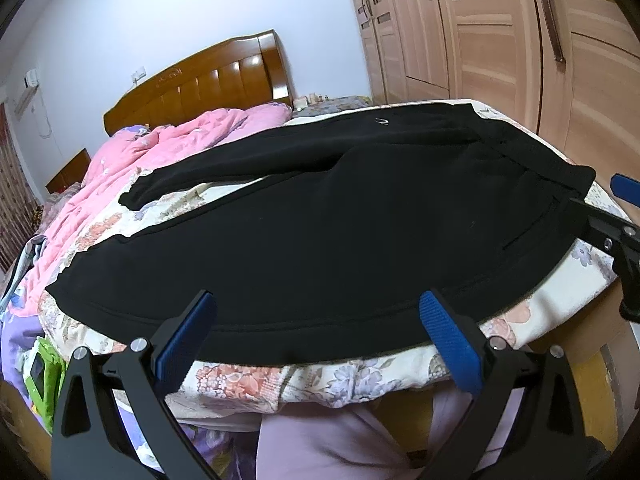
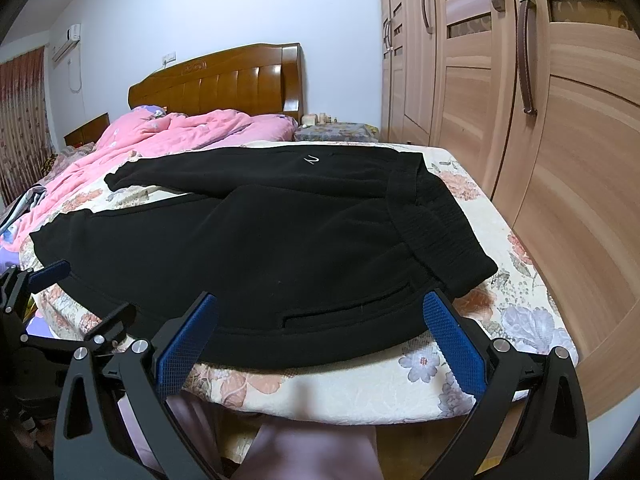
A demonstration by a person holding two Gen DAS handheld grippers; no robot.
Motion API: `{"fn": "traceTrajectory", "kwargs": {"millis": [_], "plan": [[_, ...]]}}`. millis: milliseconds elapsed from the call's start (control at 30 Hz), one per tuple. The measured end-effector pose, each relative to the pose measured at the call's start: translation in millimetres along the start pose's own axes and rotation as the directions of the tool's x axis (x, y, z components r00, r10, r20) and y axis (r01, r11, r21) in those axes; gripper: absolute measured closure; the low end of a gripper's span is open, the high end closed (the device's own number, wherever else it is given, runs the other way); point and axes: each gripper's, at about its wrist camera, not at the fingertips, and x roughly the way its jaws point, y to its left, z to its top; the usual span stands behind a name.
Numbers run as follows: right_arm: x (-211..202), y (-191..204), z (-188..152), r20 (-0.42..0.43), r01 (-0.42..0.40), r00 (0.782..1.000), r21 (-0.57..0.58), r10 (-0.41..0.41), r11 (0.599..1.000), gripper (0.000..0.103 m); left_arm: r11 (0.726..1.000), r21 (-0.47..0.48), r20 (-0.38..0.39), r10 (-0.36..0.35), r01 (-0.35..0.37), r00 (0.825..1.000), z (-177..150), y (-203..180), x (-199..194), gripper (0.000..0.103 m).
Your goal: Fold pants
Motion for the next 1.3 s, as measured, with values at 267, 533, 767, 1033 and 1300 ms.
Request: {"fn": "traceTrajectory", "kwargs": {"millis": [267,533,767,1033,1300], "plan": [[0.3,1.3,-2.6,-0.003,-0.012,1.0,0.001,0.012,1.0,0.004,0.994,-0.075,0.111,0.082,-0.074,0.99,8.0,24.0,-17.8,0.002],[-1.1,10.1,-3.7,-0.002,-0.046,0.999,-0.027,0.046,0.999,0.004,0.993,-0.112,0.141,0.044,-0.028,0.989,12.5,34.9,-25.8,0.002],[2.7,10.6,-4.9,-0.01,-0.056,0.998,-0.03,0.056,0.998,0.004,0.992,-0.127,0.119,0.015,0.0,0.993,12.5,37.2,-22.2,0.002],[17.9,10.2,-2.5,-0.045,-0.069,0.997,-0.041,0.067,0.997,0.004,0.99,-0.141,0.087,0.012,0.0,0.996,10.0,46.0,-5.9,0.002],[36.6,14.2,20.9,-0.05,-0.069,0.997,-0.068,0.065,0.995,0.004,0.991,-0.128,0.055,-0.02,0.027,0.998,23.3,52.3,19.8,0.002]]}}
